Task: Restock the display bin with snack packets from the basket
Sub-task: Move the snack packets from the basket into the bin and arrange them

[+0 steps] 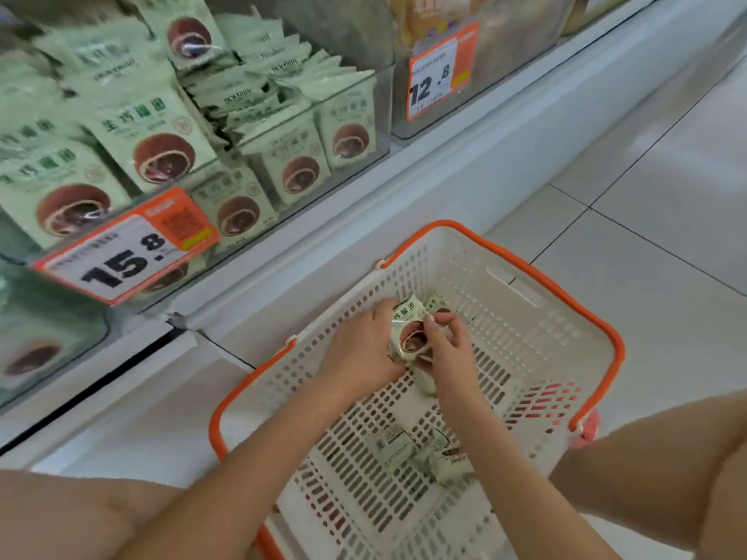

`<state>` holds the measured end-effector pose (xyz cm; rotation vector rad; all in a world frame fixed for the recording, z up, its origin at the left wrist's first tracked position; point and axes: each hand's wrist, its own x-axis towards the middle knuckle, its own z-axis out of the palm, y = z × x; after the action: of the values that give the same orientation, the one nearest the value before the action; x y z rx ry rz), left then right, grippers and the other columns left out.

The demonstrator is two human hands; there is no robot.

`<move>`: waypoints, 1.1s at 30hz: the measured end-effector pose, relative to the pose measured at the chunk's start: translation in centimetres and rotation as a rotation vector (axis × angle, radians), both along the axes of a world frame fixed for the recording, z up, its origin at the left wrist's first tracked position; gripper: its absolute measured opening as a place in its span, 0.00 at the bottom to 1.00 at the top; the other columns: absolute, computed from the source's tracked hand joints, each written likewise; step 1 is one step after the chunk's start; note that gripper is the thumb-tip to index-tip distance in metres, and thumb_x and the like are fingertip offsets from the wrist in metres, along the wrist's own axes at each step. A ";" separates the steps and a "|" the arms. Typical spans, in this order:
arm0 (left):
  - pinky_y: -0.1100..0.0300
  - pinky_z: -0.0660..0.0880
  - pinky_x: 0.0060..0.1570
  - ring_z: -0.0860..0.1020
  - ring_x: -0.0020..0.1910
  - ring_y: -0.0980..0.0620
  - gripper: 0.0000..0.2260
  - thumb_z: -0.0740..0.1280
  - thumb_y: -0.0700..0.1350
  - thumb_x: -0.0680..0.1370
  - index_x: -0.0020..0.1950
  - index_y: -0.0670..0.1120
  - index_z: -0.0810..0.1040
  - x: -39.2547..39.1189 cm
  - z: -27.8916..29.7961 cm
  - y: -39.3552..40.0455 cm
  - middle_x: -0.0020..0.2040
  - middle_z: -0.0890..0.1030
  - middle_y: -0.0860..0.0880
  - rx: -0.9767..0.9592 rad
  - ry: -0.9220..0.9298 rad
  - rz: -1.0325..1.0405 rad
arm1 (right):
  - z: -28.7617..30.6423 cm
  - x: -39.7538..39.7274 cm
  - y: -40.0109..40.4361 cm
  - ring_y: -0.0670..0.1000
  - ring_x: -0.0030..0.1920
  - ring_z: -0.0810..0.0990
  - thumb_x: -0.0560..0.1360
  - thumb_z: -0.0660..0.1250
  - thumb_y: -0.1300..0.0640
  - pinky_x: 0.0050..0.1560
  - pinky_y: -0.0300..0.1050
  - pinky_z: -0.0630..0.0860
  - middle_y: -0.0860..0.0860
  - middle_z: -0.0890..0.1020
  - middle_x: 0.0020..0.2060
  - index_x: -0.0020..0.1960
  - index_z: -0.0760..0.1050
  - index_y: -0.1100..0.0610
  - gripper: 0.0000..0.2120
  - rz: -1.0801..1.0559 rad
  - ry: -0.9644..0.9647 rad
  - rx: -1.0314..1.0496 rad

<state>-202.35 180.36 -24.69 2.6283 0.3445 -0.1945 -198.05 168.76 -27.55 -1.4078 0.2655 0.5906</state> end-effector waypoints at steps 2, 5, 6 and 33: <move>0.61 0.62 0.64 0.67 0.67 0.51 0.38 0.75 0.48 0.68 0.75 0.51 0.60 -1.0 3.4 1.3 0.69 0.69 0.50 -0.008 -0.005 -0.081 | 2.3 -0.6 -0.9 0.49 0.39 0.82 0.77 0.65 0.58 0.38 0.44 0.78 0.54 0.82 0.41 0.41 0.69 0.54 0.08 0.077 -0.043 0.102; 0.61 0.60 0.66 0.65 0.66 0.54 0.37 0.76 0.47 0.67 0.73 0.54 0.65 -2.8 8.3 3.2 0.67 0.69 0.53 0.055 -0.083 -0.206 | 5.3 -1.7 -2.0 0.51 0.42 0.84 0.75 0.67 0.64 0.38 0.41 0.79 0.55 0.82 0.42 0.43 0.67 0.58 0.09 0.215 -0.114 0.209; 0.62 0.61 0.65 0.65 0.63 0.56 0.36 0.76 0.47 0.67 0.73 0.54 0.66 -3.5 9.6 3.5 0.65 0.69 0.54 0.077 -0.122 -0.239 | 6.3 -2.0 -2.3 0.52 0.42 0.85 0.74 0.68 0.66 0.37 0.41 0.79 0.55 0.82 0.43 0.45 0.67 0.58 0.09 0.263 -0.145 0.229; 0.44 0.59 0.67 0.72 0.67 0.45 0.24 0.70 0.46 0.73 0.68 0.43 0.74 -3.6 14.2 12.5 0.66 0.75 0.45 0.962 -0.629 0.103 | 25.6 15.2 22.6 0.48 0.50 0.77 0.68 0.76 0.59 0.51 0.42 0.74 0.47 0.78 0.45 0.55 0.69 0.54 0.21 0.561 -0.931 -0.237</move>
<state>-205.94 192.88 -10.53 3.3453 0.4084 1.0627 -182.86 191.35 -1.95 -1.8480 -0.8474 0.2938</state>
